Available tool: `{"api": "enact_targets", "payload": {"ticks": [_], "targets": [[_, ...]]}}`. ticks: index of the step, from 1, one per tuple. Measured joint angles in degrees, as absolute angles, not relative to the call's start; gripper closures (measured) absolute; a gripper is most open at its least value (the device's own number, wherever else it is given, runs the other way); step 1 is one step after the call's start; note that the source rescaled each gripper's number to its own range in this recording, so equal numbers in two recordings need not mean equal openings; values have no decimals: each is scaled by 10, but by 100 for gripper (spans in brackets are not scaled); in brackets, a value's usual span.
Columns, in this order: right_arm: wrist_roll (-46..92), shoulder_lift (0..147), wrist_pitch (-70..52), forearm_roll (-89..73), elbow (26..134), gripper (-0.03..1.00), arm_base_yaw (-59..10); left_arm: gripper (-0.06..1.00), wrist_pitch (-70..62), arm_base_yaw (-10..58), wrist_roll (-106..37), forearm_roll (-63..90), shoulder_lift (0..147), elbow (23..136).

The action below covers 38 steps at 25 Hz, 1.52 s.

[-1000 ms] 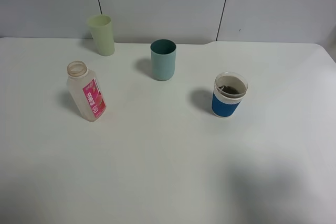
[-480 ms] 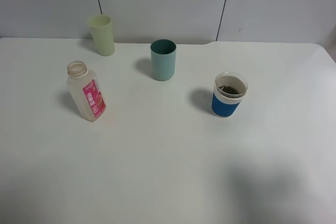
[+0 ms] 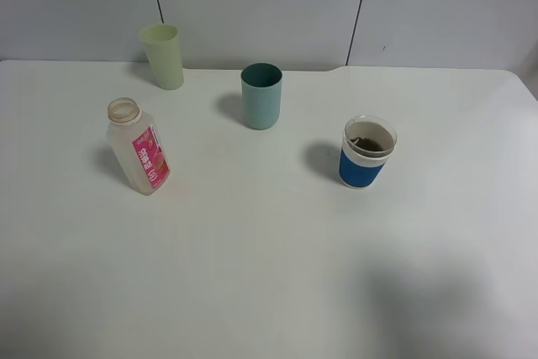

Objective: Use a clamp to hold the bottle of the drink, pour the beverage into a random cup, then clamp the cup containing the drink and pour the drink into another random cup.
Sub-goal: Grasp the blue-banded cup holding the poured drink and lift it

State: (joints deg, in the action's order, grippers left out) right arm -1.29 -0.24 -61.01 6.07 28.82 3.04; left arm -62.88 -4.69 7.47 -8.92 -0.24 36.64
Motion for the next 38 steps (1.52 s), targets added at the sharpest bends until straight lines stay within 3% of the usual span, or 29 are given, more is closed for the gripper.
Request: {"api": "enact_targets", "payload": {"ticks": [7, 22, 30, 38], "targets": [[-13, -2, -610, 61, 288, -3, 30, -6, -614, -47, 71, -47, -2, 291], [-13, -2, -610, 61, 288, -3, 30, -6, -606, -47, 71, -44, -2, 290], [-13, -2, -610, 61, 288, -3, 30, -6, -606, 9, 71, -44, -2, 290], [-13, -2, -610, 61, 288, -3, 30, -6, -605, 14, 71, -44, -2, 290]]}}
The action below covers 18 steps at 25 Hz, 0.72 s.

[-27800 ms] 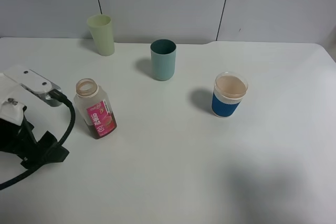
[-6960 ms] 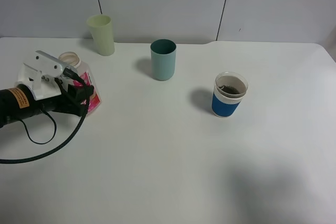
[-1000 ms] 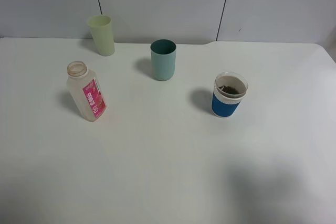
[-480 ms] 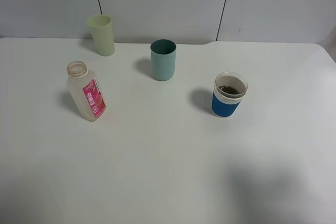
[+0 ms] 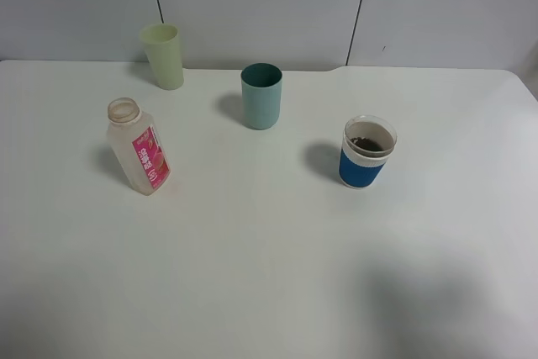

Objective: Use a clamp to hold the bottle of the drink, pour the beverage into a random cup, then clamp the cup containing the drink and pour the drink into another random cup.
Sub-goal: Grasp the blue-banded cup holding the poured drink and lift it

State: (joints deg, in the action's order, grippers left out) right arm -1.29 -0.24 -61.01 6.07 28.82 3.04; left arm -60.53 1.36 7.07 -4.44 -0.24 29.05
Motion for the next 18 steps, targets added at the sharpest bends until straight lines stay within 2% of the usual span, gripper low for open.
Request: {"api": "enact_targets", "payload": {"ticks": [18], "targets": [[-13, -2, -610, 61, 288, -3, 30, -6, -605, 14, 71, -44, -2, 290]]}}
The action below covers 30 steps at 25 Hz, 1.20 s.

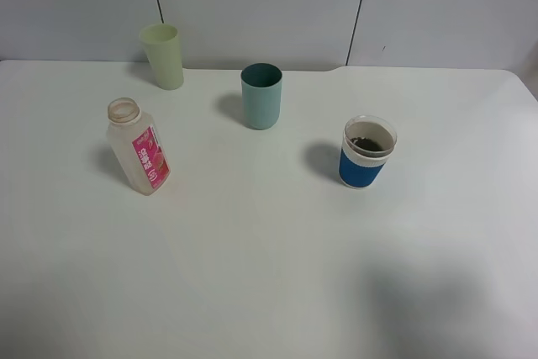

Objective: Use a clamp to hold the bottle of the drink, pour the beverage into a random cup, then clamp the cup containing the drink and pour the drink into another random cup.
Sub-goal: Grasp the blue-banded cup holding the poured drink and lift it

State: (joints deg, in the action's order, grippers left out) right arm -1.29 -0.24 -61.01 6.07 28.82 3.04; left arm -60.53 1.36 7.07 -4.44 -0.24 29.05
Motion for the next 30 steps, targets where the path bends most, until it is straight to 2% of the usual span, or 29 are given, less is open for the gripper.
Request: {"api": "enact_targets", "payload": {"ticks": [17, 30], "targets": [[-19, 3, -610, 36, 288, -3, 30, -6, -605, 14, 71, -44, -2, 290], [-9, 281, -517, -6, 371, -3, 30, -6, -605, 14, 71, -44, -2, 290]]}}
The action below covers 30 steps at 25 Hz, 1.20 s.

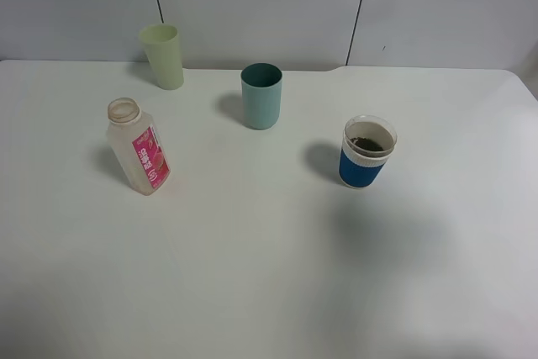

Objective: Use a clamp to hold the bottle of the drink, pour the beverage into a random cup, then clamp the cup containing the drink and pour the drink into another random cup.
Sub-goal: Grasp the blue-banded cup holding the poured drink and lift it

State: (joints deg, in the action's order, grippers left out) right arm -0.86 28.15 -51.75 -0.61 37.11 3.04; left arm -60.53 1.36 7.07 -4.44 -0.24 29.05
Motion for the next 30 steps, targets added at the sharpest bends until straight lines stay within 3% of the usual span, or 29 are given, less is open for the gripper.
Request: {"api": "enact_targets", "payload": {"ticks": [14, 23, 30], "targets": [[88, 345, -367, -96, 323, -3, 23, -6, -605, 14, 71, -44, -2, 290], [8, 430, -301, -53, 303, -3, -152, -6, -605, 14, 71, -44, -2, 290], [-19, 564, -254, -40, 303, -3, -176, -6, -605, 14, 71, -44, -2, 290]]}}
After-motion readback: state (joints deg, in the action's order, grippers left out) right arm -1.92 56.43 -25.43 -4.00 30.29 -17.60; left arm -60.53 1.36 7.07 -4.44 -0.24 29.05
